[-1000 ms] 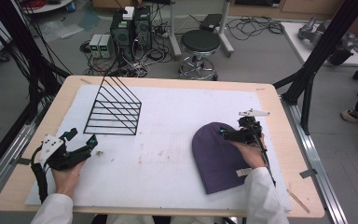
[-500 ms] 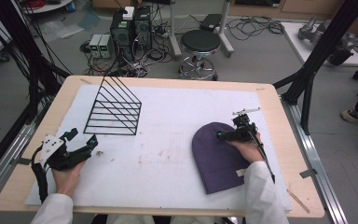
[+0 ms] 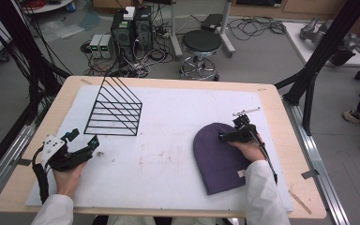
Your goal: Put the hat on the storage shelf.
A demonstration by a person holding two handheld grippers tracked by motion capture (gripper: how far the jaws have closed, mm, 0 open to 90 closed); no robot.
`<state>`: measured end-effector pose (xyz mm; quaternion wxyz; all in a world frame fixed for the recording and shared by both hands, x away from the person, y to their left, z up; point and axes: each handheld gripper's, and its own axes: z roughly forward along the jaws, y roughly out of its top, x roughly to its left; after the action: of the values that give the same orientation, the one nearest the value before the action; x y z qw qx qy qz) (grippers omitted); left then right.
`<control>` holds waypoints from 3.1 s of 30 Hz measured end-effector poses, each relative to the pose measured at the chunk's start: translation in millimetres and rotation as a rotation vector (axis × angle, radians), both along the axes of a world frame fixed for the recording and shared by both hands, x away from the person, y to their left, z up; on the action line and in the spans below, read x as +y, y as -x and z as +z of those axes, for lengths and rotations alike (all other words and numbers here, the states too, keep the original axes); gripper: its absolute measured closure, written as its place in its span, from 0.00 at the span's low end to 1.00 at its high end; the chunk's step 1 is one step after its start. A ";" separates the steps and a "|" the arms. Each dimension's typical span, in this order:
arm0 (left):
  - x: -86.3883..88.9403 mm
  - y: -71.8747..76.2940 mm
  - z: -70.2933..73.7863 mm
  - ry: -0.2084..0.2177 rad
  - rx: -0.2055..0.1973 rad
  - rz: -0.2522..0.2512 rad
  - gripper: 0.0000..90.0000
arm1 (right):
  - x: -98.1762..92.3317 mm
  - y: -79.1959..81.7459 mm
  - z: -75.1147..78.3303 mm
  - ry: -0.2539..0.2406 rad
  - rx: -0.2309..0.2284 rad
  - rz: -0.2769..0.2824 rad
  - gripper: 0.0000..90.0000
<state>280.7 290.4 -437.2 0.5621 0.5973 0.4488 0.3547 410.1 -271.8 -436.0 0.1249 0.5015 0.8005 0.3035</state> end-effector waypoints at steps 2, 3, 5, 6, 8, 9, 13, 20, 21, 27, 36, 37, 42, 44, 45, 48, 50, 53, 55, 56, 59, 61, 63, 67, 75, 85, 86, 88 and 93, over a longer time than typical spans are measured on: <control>-0.1 -0.2 0.0 -0.001 0.000 -0.002 0.22 | -0.5 -0.1 0.6 0.002 0.000 -0.002 0.30; -0.2 -0.1 -0.1 0.001 0.001 -0.003 0.22 | -1.0 -0.3 1.0 0.003 -0.001 0.002 0.33; 0.0 0.0 -0.1 -0.002 0.002 -0.005 0.22 | -0.3 0.7 2.1 0.000 0.007 -0.001 0.39; 0.0 0.2 0.0 -0.002 0.002 -0.004 0.22 | 0.0 0.9 2.3 -0.002 0.005 0.004 0.41; 0.0 0.4 0.1 -0.001 -0.001 -0.003 0.22 | 1.9 1.7 3.6 -0.007 0.010 0.017 0.50; 0.0 0.4 0.1 -0.001 -0.001 -0.003 0.22 | 2.0 2.0 4.1 -0.005 0.013 0.024 0.54; 0.6 0.9 0.2 0.003 0.002 -0.003 0.22 | 2.6 2.5 5.5 -0.037 0.033 0.055 0.72; 0.8 1.0 0.1 0.003 0.003 -0.004 0.22 | 2.0 2.8 7.3 -0.053 0.041 0.058 0.82; 0.8 1.0 0.1 0.003 0.003 -0.004 0.22 | 2.1 2.9 7.5 -0.053 0.042 0.059 0.82; 0.9 1.4 0.2 0.006 0.005 -0.006 0.22 | 2.6 3.1 7.8 -0.052 0.042 0.052 0.82; 0.0 0.8 -0.4 0.006 0.016 -0.013 0.22 | 4.4 9.9 15.7 -0.044 -0.011 0.037 0.85; -0.4 0.8 -0.3 0.007 0.014 -0.016 0.22 | 5.3 13.6 21.4 -0.055 -0.048 0.029 0.86; -0.3 1.2 0.0 0.018 0.012 -0.016 0.22 | 7.3 24.4 39.3 -0.106 -0.156 0.017 0.86; 0.0 1.5 0.4 0.016 0.010 -0.014 0.22 | 7.6 28.4 44.6 -0.118 -0.188 0.013 0.86; 0.0 1.6 0.5 0.018 0.009 -0.014 0.22 | 7.4 30.2 47.0 -0.125 -0.201 0.011 0.86; -0.5 1.3 0.3 0.018 0.010 -0.016 0.22 | 6.3 34.2 52.5 -0.158 -0.224 0.013 0.85; -0.8 1.3 0.3 0.019 0.010 -0.016 0.22 | 5.9 35.7 53.8 -0.155 -0.232 0.020 0.85; -0.6 1.6 0.3 0.017 0.010 -0.014 0.22 | 5.3 36.2 53.6 -0.159 -0.222 0.019 0.85; -0.4 1.7 0.4 0.016 0.010 -0.013 0.22 | 5.1 35.9 53.4 -0.155 -0.224 0.021 0.85; -0.2 1.7 0.4 0.015 0.010 -0.011 0.22 | 5.2 35.9 53.4 -0.155 -0.226 0.023 0.85; 0.1 1.6 0.3 0.014 0.011 -0.011 0.22 | 5.7 36.2 54.1 -0.157 -0.230 0.022 0.85; 0.3 1.4 0.2 0.015 0.011 -0.011 0.22 | 5.5 36.8 55.3 -0.156 -0.246 0.018 0.85; 0.3 1.3 0.2 0.015 0.011 -0.012 0.22 | 5.1 38.2 58.2 -0.169 -0.285 0.018 0.85; 0.0 1.3 0.2 0.015 0.010 -0.012 0.22 | 4.6 44.3 68.2 -0.213 -0.380 0.013 0.85; -1.1 0.8 0.1 0.016 0.009 -0.015 0.22 | 5.3 61.0 88.3 -0.302 -0.581 0.015 0.85; -2.2 0.9 0.4 0.017 0.006 -0.019 0.22 | 16.9 69.7 115.3 -0.370 -0.744 0.025 0.85; -2.3 0.8 0.4 0.018 0.005 -0.019 0.22 | 19.5 70.7 118.2 -0.376 -0.760 0.027 0.85; -2.1 0.8 0.4 0.018 0.006 -0.020 0.22 | 24.6 72.7 123.7 -0.399 -0.793 0.029 0.85; -1.2 1.1 0.8 0.025 0.004 -0.022 0.22 | 35.9 76.5 137.0 -0.469 -0.851 0.035 0.84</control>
<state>279.7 289.1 -436.4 0.5728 0.5958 0.4476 0.3415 333.6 -235.9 -299.0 0.3197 0.3338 0.5967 0.6560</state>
